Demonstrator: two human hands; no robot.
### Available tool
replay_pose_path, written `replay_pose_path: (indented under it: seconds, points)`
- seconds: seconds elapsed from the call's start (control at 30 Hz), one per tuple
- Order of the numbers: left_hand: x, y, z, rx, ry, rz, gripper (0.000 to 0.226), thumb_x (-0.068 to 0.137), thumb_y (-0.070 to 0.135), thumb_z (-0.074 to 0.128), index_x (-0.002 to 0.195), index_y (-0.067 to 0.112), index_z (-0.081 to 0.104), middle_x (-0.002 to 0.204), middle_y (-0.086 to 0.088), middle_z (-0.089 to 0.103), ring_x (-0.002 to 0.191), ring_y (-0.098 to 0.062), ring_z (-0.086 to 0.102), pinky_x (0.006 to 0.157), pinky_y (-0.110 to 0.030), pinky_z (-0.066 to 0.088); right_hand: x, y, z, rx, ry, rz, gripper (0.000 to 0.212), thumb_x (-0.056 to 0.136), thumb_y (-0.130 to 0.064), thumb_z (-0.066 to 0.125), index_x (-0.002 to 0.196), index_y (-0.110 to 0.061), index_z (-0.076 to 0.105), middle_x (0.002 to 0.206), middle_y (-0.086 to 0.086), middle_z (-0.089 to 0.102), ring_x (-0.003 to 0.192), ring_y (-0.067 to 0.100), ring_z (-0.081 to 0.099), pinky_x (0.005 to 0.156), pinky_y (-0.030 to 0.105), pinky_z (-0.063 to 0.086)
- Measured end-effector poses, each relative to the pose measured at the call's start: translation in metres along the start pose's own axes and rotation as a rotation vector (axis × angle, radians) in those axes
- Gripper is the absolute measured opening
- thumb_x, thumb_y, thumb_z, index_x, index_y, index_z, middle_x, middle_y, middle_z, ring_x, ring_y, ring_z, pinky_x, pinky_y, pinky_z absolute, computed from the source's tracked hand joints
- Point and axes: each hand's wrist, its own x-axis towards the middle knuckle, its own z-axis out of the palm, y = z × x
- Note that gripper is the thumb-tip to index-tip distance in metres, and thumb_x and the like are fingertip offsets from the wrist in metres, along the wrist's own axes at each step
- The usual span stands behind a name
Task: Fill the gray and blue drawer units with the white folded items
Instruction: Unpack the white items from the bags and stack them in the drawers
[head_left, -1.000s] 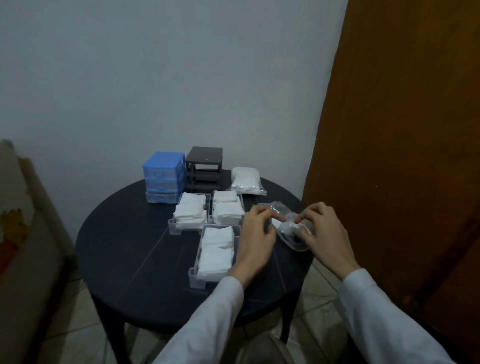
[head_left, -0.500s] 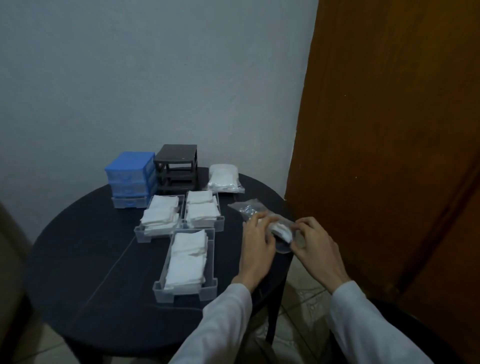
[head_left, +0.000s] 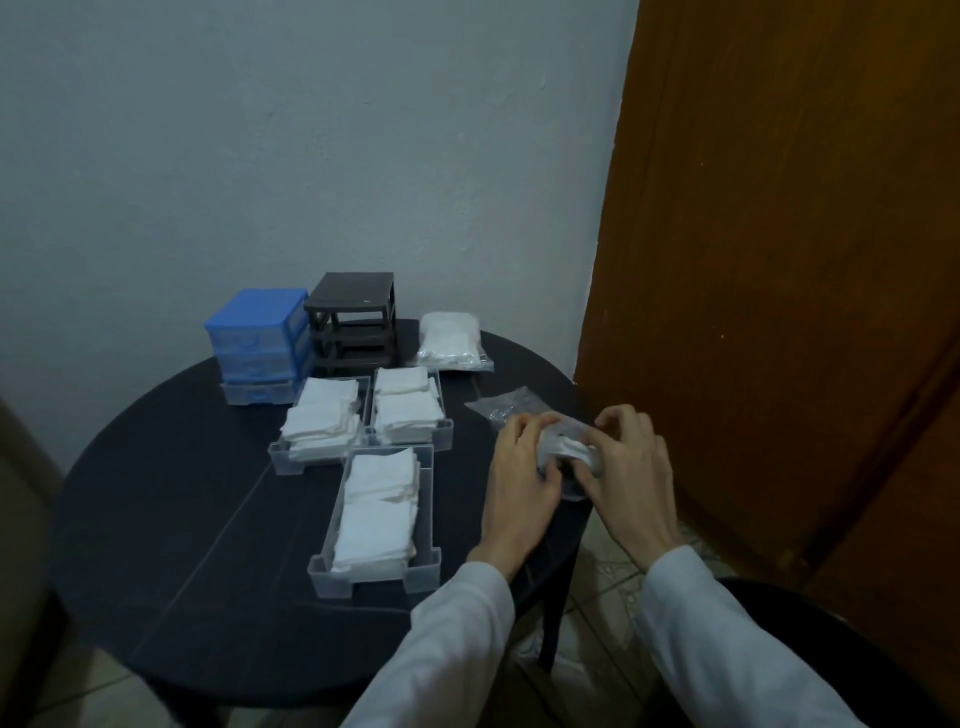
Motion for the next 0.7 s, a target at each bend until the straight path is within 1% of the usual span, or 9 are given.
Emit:
replay_pose_path:
  seconds: [0.07,0.1,0.17,0.3,0.37,0.47,0.57,0.63,0.7]
  points:
    - [0.0,-0.001,-0.001,0.013,0.01,-0.004,0.043,0.082,-0.001,0.057,0.119,0.018,0.053,0.118,0.003,0.047,0.108,-0.008,0.048,0.095,-0.018,0.042,0.0,-0.002,-0.002,0.039,0.016,-0.005,0.023,0.064,-0.011,0.08,0.084,-0.008,0.069,0.095,0.011,0.054,0.085,0.023,0.052,0.063,0.027,0.04]
    - [0.0,-0.002,-0.001,0.021,0.019,-0.006,0.044,0.081,-0.002,0.056,0.12,0.018,0.053,0.119,0.002,0.047,0.109,-0.009,0.048,0.094,-0.017,0.041,0.0,-0.001,-0.002,0.074,0.014,0.003,0.021,0.067,-0.012,0.079,0.085,-0.007,0.068,0.095,0.011,0.052,0.084,0.019,0.048,0.062,0.024,0.038]
    - [0.0,-0.003,0.0,0.042,0.024,-0.013,0.045,0.081,-0.003,0.056,0.12,0.018,0.052,0.12,0.001,0.047,0.11,-0.011,0.047,0.093,-0.017,0.04,0.0,0.0,-0.002,0.149,0.006,0.024,0.018,0.077,-0.015,0.072,0.091,-0.006,0.066,0.1,0.01,0.05,0.086,0.012,0.041,0.063,0.02,0.035]
    - [-0.002,-0.002,0.0,0.092,0.004,-0.004,0.046,0.083,-0.001,0.055,0.124,0.019,0.05,0.124,0.001,0.046,0.114,-0.01,0.044,0.093,-0.014,0.036,-0.002,0.003,-0.002,0.258,-0.025,0.022,0.017,0.085,-0.016,0.064,0.098,-0.004,0.064,0.107,0.007,0.047,0.086,0.008,0.044,0.063,0.007,0.032]
    - [-0.003,-0.002,0.0,0.118,-0.001,-0.003,0.046,0.085,0.0,0.054,0.127,0.017,0.048,0.128,-0.001,0.046,0.116,-0.01,0.043,0.095,-0.016,0.038,-0.001,0.004,-0.002,0.297,-0.033,0.026,0.017,0.087,-0.015,0.062,0.1,-0.006,0.064,0.106,0.006,0.049,0.085,0.008,0.047,0.065,0.008,0.036]
    - [-0.003,-0.001,0.0,0.174,0.015,0.003,0.046,0.086,0.0,0.053,0.13,0.013,0.048,0.131,-0.004,0.045,0.12,-0.013,0.043,0.097,-0.018,0.038,-0.001,0.005,-0.005,0.34,-0.033,0.042,0.014,0.09,-0.017,0.058,0.101,-0.009,0.061,0.098,0.004,0.053,0.084,0.011,0.052,0.068,0.019,0.045]
    - [-0.003,0.0,0.0,0.161,0.034,0.005,0.043,0.085,-0.001,0.053,0.125,0.013,0.051,0.128,-0.003,0.047,0.114,-0.009,0.044,0.088,-0.006,0.033,0.0,0.009,-0.008,0.389,-0.026,0.055,0.012,0.091,-0.02,0.057,0.096,-0.01,0.058,0.09,0.0,0.054,0.08,0.013,0.055,0.066,0.024,0.048]
    - [-0.002,0.0,-0.001,0.123,0.041,-0.009,0.041,0.085,-0.001,0.052,0.123,0.016,0.051,0.126,-0.001,0.048,0.109,-0.002,0.041,0.084,0.003,0.029,0.001,0.011,-0.011,0.463,-0.02,0.083,0.015,0.091,-0.023,0.057,0.097,-0.009,0.059,0.089,0.002,0.057,0.079,0.013,0.056,0.065,0.023,0.049]
    - [-0.002,0.0,-0.001,0.101,0.043,-0.023,0.042,0.086,0.0,0.052,0.123,0.019,0.05,0.128,0.001,0.048,0.108,0.003,0.038,0.084,0.007,0.027,0.003,0.012,-0.013,0.521,-0.008,0.124,0.016,0.09,-0.023,0.057,0.098,-0.01,0.059,0.091,0.003,0.057,0.081,0.014,0.056,0.067,0.024,0.049]
